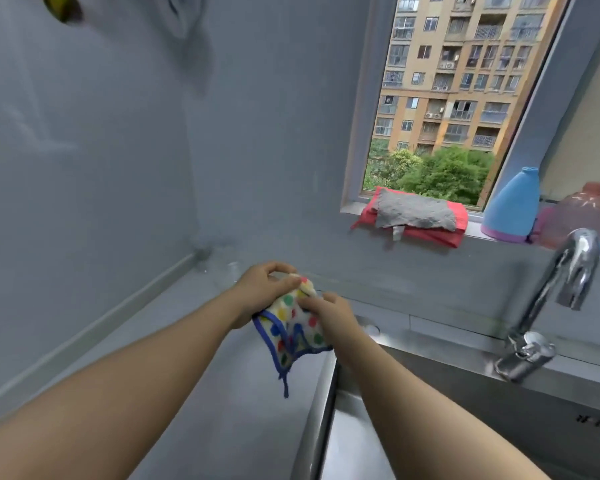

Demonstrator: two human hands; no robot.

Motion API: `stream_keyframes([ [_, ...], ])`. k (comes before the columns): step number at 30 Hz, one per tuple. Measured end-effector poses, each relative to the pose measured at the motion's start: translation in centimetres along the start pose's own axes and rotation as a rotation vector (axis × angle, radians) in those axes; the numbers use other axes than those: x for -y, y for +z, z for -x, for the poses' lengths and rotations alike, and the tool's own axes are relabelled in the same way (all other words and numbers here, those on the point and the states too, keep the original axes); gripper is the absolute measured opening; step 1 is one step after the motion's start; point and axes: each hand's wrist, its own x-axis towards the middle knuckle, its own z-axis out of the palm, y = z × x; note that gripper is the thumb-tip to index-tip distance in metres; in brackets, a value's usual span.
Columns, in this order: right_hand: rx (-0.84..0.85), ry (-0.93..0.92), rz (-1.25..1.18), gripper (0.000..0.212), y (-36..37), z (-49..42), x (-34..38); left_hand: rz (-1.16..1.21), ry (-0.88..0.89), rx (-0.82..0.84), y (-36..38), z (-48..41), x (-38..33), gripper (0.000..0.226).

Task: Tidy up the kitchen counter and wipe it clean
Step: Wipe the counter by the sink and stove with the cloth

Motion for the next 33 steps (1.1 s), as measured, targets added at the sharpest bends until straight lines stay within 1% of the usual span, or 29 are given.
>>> stream_keyframes([
  [1, -0.057, -0.016, 0.043, 0.014, 0.6, -0.1, 0.1, 0.002, 0.005, -0.066, -0.5, -0.1, 0.6, 0.035],
  [2, -0.131, -0.033, 0.16, 0.012, 1.4, -0.4, -0.1, -0.049, 0.008, -0.143, -1.2, -0.3, 1.4, 0.044],
  [3, -0.207, -0.041, 0.362, 0.017, 1.8, -0.6, -0.5, -0.152, 0.008, -0.212, -1.6, -0.4, 2.2, 0.055],
  [4, -0.259, -0.039, 0.613, 0.032, 2.2, -0.6, -1.0, -0.273, 0.003, -0.261, -2.1, -0.6, 3.1, 0.063],
  [5, -0.277, -0.053, 0.814, 0.046, 2.8, -0.5, -1.9, -0.379, -0.012, -0.275, -2.6, -0.5, 4.2, 0.068],
  [6, -0.259, -0.082, 0.921, 0.054, 3.3, -0.3, -2.9, -0.469, -0.036, -0.249, -2.9, -0.5, 5.4, 0.067],
  [8, -0.171, -0.136, 1.052, 0.059, 4.7, -0.1, -5.2, -0.619, -0.104, -0.106, -3.2, -0.7, 8.2, 0.06],
  [9, -0.124, -0.14, 1.089, 0.059, 5.4, -0.1, -6.3, -0.667, -0.135, -0.034, -3.1, -0.7, 9.5, 0.056],
  [11, -0.065, -0.124, 1.135, 0.056, 6.6, -0.6, -8.2, -0.693, -0.176, 0.056, -3.1, -0.8, 11.8, 0.052],
  [13, -0.057, -0.129, 1.157, 0.053, 7.3, -1.2, -9.2, -0.734, -0.189, 0.1, -3.2, -1.1, 14.0, 0.051],
  [17, -0.012, -0.182, 1.207, 0.05, 8.1, -2.5, -10.0, -1.02, -0.157, 0.129, -4.0, -1.8, 16.7, 0.048],
  [19, 0.061, -0.173, 1.206, 0.051, 8.6, -3.0, -10.7, -1.111, -0.198, 0.185, -4.4, -2.0, 17.6, 0.052],
  [21, 0.176, -0.119, 1.195, 0.054, 9.2, -3.7, -11.6, -1.151, -0.232, 0.248, -4.7, -2.3, 18.2, 0.059],
  [23, 0.247, -0.081, 1.209, 0.056, 9.7, -4.1, -12.4, -1.16, -0.215, 0.274, -5.1, -2.5, 18.2, 0.061],
  [24, 0.244, -0.079, 1.237, 0.058, 9.8, -4.4, -12.7, -1.173, -0.188, 0.277, -5.4, -2.6, 17.9, 0.059],
  [26, 0.174, -0.129, 1.287, 0.072, 9.7, -5.1, -12.5, -1.234, -0.124, 0.28, -6.0, -2.6, 17.5, 0.058],
  [27, 0.133, -0.171, 1.306, 0.069, 9.6, -5.5, -12.6, -1.268, -0.1, 0.296, -6.3, -2.5, 17.4, 0.06],
  [28, 0.093, -0.238, 1.337, 0.058, 9.6, -6.0, -12.8, -1.291, -0.095, 0.325, -6.6, -2.5, 17.4, 0.066],
  [29, 0.019, -0.325, 1.37, 0.045, 9.6, -6.2, -13.3, -1.316, -0.097, 0.374, -6.8, -2.3, 17.4, 0.076],
  [30, -0.018, -0.387, 1.368, 0.038, 9.8, -6.4, -13.5, -1.341, -0.114, 0.42, -7.0, -2.2, 17.5, 0.088],
  [31, -0.023, -0.409, 1.377, 0.035, 10.0, -6.4, -13.9, -1.372, -0.13, 0.459, -7.0, -2.2, 17.5, 0.099],
  [32, 0.011, -0.392, 1.363, 0.035, 10.2, -6.4, -14.0, -1.398, -0.141, 0.483, -7.0, -2.2, 17.5, 0.108],
  [33, 0.02, -0.398, 1.355, 0.039, 10.1, -6.5, -14.4, -1.408, -0.146, 0.494, -6.9, -2.3, 17.6, 0.114],
])
